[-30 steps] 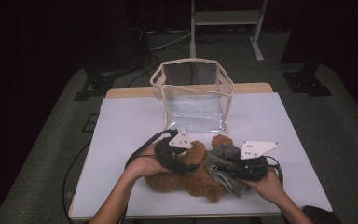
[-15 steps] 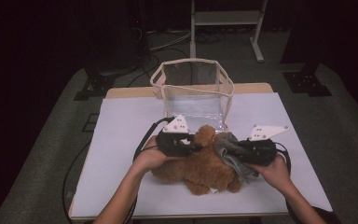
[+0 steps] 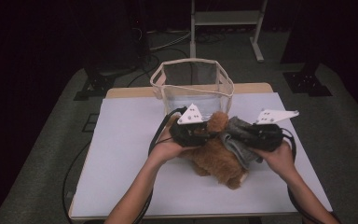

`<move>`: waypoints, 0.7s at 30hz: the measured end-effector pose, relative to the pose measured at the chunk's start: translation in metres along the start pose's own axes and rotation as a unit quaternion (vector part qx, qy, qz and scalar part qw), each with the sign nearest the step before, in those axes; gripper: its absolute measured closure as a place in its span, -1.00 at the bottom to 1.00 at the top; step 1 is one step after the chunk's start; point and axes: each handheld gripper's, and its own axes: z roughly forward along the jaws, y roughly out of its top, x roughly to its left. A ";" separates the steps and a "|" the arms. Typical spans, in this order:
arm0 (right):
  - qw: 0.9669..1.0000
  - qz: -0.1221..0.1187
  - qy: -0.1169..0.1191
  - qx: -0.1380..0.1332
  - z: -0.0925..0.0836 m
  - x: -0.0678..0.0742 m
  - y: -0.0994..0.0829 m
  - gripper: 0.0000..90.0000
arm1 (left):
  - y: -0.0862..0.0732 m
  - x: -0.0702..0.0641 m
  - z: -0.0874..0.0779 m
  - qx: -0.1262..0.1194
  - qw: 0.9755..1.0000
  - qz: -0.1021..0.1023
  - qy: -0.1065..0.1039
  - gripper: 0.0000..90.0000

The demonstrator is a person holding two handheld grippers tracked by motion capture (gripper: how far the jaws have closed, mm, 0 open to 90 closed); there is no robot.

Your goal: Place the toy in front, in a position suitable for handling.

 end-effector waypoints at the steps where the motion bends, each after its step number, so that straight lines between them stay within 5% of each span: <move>1: 1.000 -0.003 0.011 0.005 0.007 0.005 -0.005 0.61 | -0.006 -0.002 -0.005 0.005 1.000 0.002 0.000 0.36; 4: 0.999 -0.004 0.041 0.004 0.022 0.016 -0.017 0.62 | -0.022 -0.005 -0.024 0.009 1.000 -0.004 -0.006 0.34; 6: 0.999 -0.012 0.041 0.000 0.025 0.022 -0.019 0.63 | -0.030 -0.007 -0.036 0.012 1.000 0.008 -0.017 0.26; 8: 0.999 -0.026 0.036 0.005 0.025 0.027 -0.020 0.64 | -0.035 -0.003 -0.047 0.022 0.999 0.024 -0.003 0.09; 11: 0.999 -0.028 0.027 0.008 0.023 0.029 -0.024 0.64 | -0.042 0.011 -0.060 0.004 1.000 0.030 -0.005 -0.15; 14: 0.999 -0.023 0.036 0.001 0.021 0.028 -0.028 0.64 | -0.049 0.028 -0.064 0.023 0.998 0.057 0.011 -0.50; 21: 0.999 -0.025 0.046 0.005 0.018 0.029 -0.033 0.65 | -0.062 0.062 -0.056 0.031 0.997 0.059 -0.035 -0.79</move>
